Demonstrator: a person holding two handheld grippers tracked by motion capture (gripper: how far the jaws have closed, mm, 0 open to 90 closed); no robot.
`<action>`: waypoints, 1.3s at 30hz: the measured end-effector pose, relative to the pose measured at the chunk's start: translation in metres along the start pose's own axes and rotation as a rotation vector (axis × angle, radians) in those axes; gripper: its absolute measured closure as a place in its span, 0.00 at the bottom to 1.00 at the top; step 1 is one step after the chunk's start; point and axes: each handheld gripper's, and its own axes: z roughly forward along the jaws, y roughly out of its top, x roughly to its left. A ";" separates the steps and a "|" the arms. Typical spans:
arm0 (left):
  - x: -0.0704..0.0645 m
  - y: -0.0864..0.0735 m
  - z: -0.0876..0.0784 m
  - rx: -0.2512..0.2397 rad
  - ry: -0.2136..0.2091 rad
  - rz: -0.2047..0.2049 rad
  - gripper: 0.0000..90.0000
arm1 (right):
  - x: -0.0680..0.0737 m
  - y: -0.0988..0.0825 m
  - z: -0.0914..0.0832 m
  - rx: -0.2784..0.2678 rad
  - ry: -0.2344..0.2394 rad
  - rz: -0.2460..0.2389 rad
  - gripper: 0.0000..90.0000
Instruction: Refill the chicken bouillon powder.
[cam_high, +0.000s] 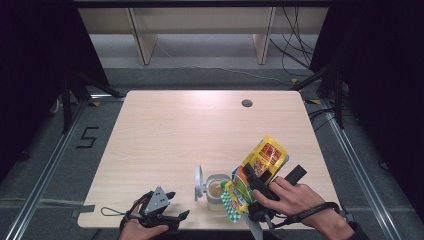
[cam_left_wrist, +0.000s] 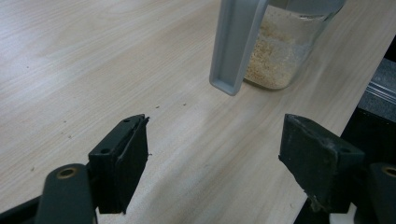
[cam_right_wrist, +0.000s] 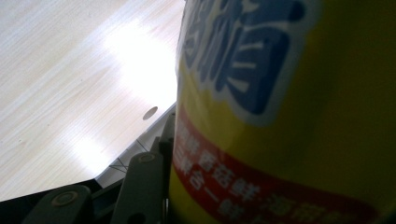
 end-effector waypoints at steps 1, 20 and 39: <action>0.000 0.000 0.000 0.000 0.000 0.000 0.26 | 0.000 0.000 0.000 -0.002 0.008 -0.001 0.69; 0.002 0.001 -0.001 -0.001 0.004 0.040 0.26 | 0.001 0.000 0.000 -0.003 0.008 0.001 0.69; 0.001 0.001 -0.001 -0.007 0.002 0.028 0.26 | 0.000 -0.001 -0.002 0.007 0.006 -0.005 0.69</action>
